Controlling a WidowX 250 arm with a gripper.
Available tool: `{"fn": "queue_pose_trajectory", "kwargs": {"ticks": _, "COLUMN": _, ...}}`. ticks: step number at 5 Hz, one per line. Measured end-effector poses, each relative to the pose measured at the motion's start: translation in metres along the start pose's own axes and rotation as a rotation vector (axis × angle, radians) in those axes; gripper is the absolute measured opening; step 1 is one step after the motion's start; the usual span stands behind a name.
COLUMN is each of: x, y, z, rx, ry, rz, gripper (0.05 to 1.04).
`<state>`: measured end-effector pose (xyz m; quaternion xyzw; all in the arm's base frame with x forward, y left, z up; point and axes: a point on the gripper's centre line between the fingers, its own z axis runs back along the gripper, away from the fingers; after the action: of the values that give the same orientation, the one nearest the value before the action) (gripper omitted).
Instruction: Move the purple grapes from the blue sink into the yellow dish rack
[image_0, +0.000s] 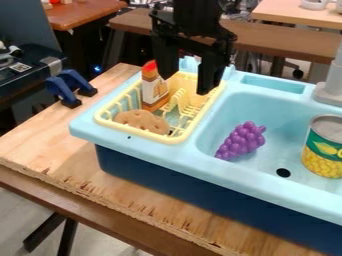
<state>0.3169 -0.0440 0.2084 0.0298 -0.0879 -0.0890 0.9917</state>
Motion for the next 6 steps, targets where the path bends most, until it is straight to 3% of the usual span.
{"fn": "queue_pose_trajectory", "kwargs": {"ticks": 1, "x": 0.0, "y": -0.002, "z": -0.011, "rx": -0.002, "ry": 0.035, "rz": -0.004, "gripper": 1.002}}
{"fn": "queue_pose_trajectory", "kwargs": {"ticks": 4, "x": 0.035, "y": -0.044, "z": -0.04, "rx": 0.021, "ry": 0.028, "rz": -0.054, "gripper": 1.002}}
{"fn": "queue_pose_trajectory", "kwargs": {"ticks": 6, "x": 0.037, "y": -0.031, "z": -0.069, "rx": 0.048, "ry": 0.088, "rz": -0.009, "gripper": 1.002}}
